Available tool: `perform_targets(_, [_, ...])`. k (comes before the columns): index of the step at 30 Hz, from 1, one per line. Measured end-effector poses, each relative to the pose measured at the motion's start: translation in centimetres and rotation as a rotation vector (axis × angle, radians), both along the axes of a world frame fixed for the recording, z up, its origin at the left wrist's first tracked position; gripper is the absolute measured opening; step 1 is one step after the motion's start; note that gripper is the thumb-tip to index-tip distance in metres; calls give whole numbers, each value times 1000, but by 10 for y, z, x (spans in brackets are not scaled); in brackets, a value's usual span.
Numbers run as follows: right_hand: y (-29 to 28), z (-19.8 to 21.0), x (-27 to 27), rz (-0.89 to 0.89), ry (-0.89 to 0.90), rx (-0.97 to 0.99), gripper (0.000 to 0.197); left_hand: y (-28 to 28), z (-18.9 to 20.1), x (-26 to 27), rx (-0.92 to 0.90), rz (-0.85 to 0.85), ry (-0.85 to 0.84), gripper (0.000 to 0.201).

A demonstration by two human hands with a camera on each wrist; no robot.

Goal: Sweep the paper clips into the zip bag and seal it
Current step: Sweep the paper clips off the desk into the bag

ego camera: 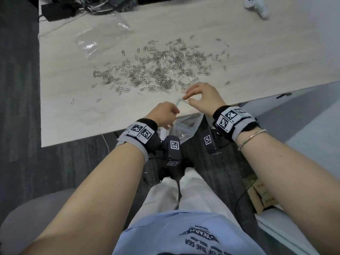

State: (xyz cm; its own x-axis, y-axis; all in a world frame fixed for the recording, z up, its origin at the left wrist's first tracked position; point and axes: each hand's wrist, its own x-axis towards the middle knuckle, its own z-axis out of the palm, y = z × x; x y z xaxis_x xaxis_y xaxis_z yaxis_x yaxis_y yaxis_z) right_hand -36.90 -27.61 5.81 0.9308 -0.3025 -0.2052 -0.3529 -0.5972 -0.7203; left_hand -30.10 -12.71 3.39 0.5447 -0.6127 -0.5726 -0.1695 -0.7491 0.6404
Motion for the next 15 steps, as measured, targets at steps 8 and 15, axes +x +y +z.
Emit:
perform_targets(8, [-12, -13, -39, 75, 399, 7, 27, -41, -13, -23, -117, -156, -75, 45])
perform_targets(15, [-37, -25, -83, 168, 705, -76, 43, -87, -10, -53, -200, -315, -107, 39])
